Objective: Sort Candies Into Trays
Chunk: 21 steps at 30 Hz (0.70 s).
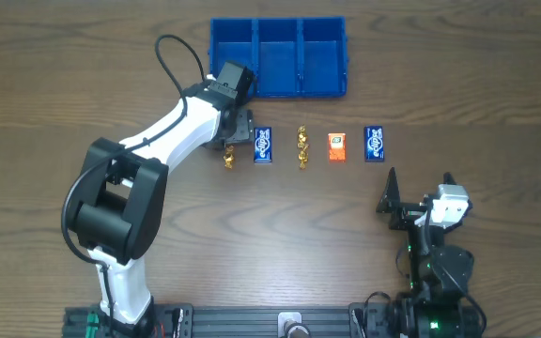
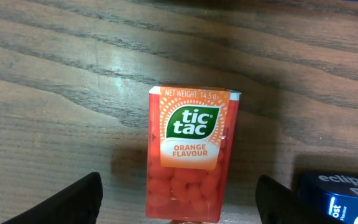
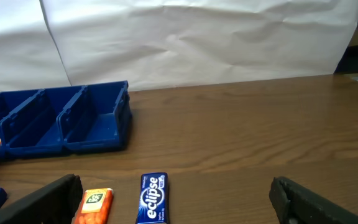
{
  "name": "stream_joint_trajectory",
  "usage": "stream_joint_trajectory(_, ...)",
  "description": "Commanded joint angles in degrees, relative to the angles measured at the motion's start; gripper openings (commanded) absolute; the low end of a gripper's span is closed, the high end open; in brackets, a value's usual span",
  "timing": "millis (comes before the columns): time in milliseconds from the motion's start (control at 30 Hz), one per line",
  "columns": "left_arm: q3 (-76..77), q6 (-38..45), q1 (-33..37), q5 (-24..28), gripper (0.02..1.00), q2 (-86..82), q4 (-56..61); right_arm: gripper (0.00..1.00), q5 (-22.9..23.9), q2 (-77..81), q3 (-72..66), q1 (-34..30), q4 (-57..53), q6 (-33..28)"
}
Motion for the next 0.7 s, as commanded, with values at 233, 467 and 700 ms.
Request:
stream_joint_trajectory(233, 0.4, -0.2, 0.9, 0.5, 0.654, 2.3, 0.2, 1.0, -0.3, -0.3, -0.4, 0.2, 0.1, -0.5)
stream_joint_trajectory(467, 0.4, -0.2, 1.6, 1.8, 0.336, 2.3, 0.5, 1.0, -0.3, -0.3, -0.4, 0.2, 0.1, -0.5)
stream_joint_trajectory(700, 3.8, -0.2, 1.4, 4.3, 0.257, 1.7, 0.3, 1.0, -0.3, -0.3, -0.4, 0.2, 0.1, -0.5)
